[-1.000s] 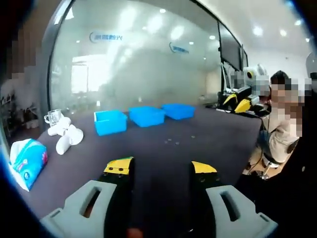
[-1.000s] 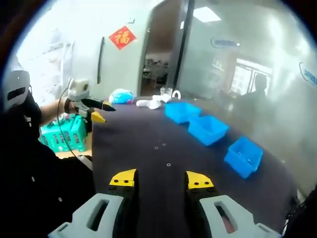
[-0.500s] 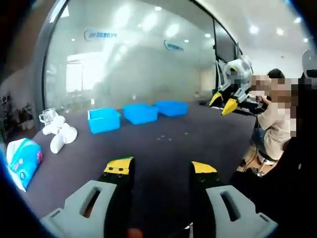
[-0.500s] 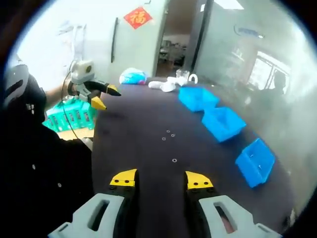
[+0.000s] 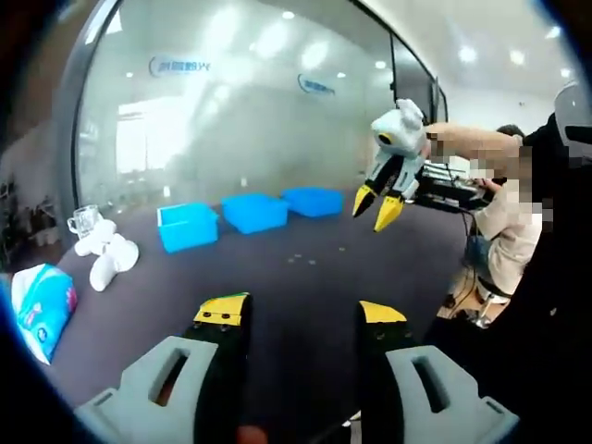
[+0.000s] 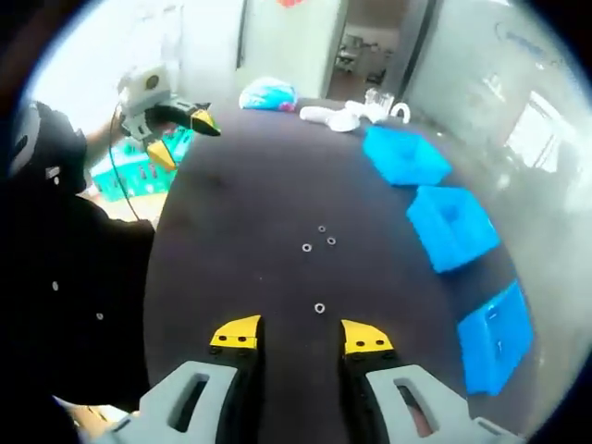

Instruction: Sort the screws, nuts, and washers into the corresponding bins

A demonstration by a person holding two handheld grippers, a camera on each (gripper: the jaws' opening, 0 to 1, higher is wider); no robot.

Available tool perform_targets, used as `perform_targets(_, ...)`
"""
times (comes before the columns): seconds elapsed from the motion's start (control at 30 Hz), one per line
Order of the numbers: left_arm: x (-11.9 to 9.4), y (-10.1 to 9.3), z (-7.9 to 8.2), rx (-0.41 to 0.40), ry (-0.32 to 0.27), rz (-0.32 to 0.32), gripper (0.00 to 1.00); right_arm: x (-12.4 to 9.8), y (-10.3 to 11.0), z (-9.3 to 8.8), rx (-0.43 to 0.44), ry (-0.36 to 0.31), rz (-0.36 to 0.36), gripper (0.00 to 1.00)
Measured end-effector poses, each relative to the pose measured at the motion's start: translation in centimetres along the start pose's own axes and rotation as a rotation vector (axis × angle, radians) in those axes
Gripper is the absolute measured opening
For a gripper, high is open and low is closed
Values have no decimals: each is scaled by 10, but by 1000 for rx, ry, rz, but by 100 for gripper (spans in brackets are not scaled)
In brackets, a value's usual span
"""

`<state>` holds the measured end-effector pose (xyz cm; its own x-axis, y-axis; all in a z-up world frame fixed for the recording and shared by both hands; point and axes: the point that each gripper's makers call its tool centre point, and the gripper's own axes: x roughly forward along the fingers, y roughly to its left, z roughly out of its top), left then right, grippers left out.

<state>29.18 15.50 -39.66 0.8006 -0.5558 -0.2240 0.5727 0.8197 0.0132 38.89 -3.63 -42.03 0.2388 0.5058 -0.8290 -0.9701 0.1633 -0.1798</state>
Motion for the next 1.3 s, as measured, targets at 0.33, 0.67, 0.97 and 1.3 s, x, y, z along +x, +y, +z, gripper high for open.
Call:
perform_targets(0.33, -4, -3, 2, 5, -2, 2, 39, 31, -3, -7, -88, 114, 51, 21)
perform_targets(0.67, -4, -6, 1, -13, 1, -4, 39, 44, -6, -7, -89, 123, 76, 14)
perform_targets(0.97, 0, -8, -4, -26, 11, -9, 38, 50, -7, -8, -68, 123, 92, 11)
perform_targets(1.3, 0, -9, -8, -44, 17, -10, 38, 53, -8, -12, -61, 129, 110, 7)
